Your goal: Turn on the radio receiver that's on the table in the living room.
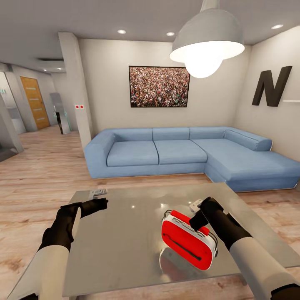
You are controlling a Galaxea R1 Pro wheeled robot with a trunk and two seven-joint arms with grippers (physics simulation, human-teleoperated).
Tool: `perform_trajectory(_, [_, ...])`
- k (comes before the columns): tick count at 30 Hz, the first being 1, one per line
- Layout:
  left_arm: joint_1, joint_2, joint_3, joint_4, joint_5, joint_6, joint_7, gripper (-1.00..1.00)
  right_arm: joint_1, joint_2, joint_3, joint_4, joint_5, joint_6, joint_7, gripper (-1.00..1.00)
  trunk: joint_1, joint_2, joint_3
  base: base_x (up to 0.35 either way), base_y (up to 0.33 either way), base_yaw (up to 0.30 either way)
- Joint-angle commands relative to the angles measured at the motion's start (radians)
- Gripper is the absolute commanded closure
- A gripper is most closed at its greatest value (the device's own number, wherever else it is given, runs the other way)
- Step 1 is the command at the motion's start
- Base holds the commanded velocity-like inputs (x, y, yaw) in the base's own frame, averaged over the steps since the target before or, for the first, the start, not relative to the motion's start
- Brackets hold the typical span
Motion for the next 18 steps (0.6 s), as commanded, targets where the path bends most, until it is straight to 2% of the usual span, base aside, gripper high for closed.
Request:
perform_trajectory(1, [0.000, 0.000, 0.000, 0.000, 0.000, 0.000, 0.000, 1.00, 0.000, 0.000, 0.000, 0.000, -0.001, -0.001, 0.000, 1.00, 0.000, 0.000, 0.000, 0.000, 0.000, 0.000])
perform_trajectory(3, [0.000, 0.000, 0.000, 0.000, 0.000, 0.000, 0.000, 1.00, 0.000, 0.000, 0.000, 0.000, -0.001, -0.001, 0.000, 1.00, 0.000, 0.000, 0.000, 0.000, 0.000, 0.000])
perform_trajectory(11, [0.001, 0.000, -0.001, 0.000, 0.000, 0.000, 0.000, 1.00, 0.000, 0.000, -0.001, 0.000, -0.002, -0.001, 0.000, 1.00, 0.031, -0.056, -0.025, 0.000, 0.000, 0.000])
perform_trajectory(18, [0.000, 0.000, -0.001, 0.000, 0.000, 0.000, 0.000, 1.00, 0.000, 0.000, 0.000, 0.000, -0.001, -0.001, 0.000, 1.00, 0.031, -0.056, -0.025, 0.000, 0.000, 0.000])
